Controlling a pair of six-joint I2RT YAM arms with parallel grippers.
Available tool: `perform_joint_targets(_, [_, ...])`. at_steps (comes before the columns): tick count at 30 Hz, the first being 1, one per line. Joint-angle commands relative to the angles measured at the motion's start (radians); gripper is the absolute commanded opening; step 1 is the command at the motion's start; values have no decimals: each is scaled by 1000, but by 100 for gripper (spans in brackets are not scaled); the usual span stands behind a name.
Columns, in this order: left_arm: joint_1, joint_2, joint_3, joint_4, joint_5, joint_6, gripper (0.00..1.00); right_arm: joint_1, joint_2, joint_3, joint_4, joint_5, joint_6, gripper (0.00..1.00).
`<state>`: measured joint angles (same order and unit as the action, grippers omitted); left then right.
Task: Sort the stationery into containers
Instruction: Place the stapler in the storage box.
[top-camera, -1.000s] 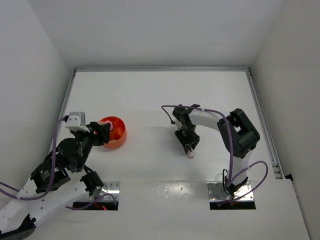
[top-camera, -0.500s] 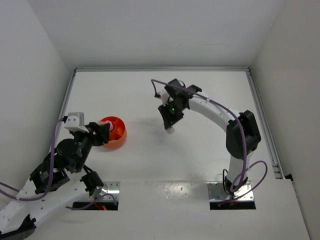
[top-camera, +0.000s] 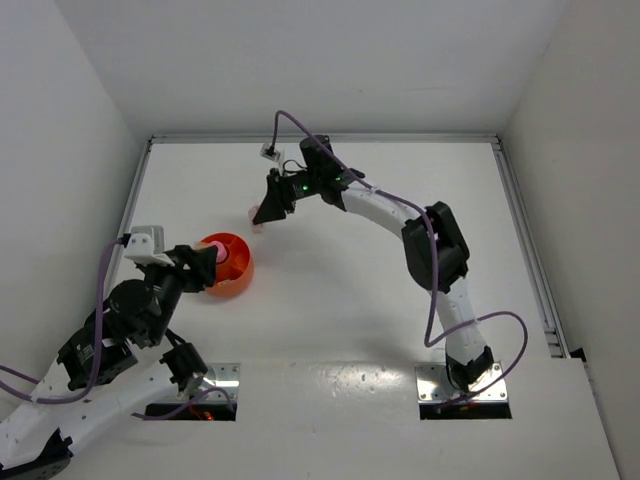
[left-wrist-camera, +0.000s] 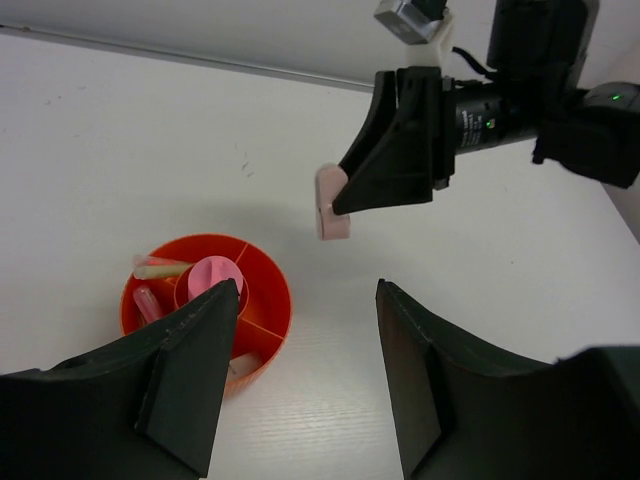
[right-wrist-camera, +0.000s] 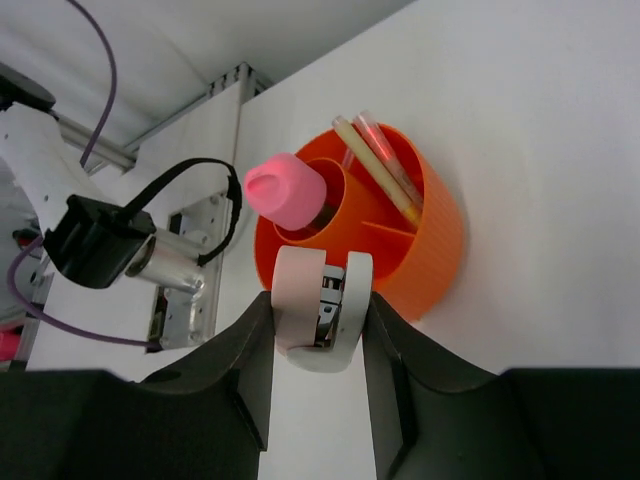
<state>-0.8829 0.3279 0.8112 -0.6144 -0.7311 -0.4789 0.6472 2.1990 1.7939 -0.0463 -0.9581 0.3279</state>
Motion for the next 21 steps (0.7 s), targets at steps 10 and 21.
perform_joint_targets(10, [-7,25,-1,35,-33,11,63,71,103,-11,597,-263,74,5])
perform_joint_targets(21, [-7,34,-1,35,-42,2,63,100,232,55,531,-251,-64,5])
